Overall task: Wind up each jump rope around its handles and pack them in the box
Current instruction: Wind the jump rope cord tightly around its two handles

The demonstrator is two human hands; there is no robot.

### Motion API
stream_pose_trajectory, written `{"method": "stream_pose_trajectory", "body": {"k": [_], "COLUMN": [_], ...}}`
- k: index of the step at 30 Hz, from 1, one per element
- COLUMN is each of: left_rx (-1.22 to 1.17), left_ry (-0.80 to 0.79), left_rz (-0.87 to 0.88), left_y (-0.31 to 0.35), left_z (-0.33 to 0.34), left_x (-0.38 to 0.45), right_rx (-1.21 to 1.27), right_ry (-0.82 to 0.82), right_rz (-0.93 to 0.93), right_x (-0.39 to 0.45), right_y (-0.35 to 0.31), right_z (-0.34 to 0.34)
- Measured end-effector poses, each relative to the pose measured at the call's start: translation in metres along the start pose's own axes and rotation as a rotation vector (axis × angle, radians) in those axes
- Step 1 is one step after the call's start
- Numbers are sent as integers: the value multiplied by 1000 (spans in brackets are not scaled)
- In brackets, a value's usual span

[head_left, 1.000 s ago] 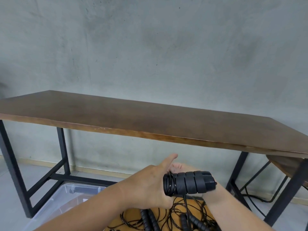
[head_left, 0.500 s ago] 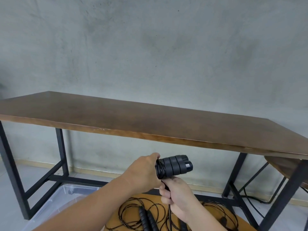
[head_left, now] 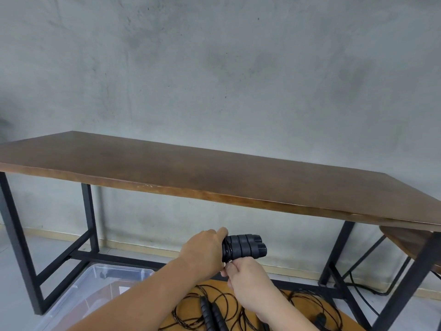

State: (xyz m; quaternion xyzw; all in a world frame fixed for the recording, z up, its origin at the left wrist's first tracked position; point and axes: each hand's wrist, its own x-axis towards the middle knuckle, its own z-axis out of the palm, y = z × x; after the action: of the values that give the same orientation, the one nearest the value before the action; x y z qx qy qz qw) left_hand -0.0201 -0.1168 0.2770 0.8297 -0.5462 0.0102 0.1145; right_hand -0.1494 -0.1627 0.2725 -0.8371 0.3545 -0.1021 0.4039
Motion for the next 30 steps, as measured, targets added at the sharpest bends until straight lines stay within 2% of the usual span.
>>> {"method": "stream_pose_trajectory", "body": {"k": [8,13,18,21,30], "left_rx": [173,176,165,109,-104], "left_ry": [58,80,74,68,48], "left_rz": [82,178,296,350,311], "left_y": [-2,0,-2,-1,-2], "left_z": [0,-7,-15,-19,-35], "left_x": [-4,-6,-12,-17,-30], "right_rx": [-425,-537,-480,-372,15], "right_ry": [-89,-122,-102,-158,-326], "right_rz": [-115,-148,-201,-241,-227], "right_x": [-14,-17,-11,1,28], "right_y": [-19,-40,-60,-65,-44], "right_z": [-28,-58,-88,-107,-108]}}
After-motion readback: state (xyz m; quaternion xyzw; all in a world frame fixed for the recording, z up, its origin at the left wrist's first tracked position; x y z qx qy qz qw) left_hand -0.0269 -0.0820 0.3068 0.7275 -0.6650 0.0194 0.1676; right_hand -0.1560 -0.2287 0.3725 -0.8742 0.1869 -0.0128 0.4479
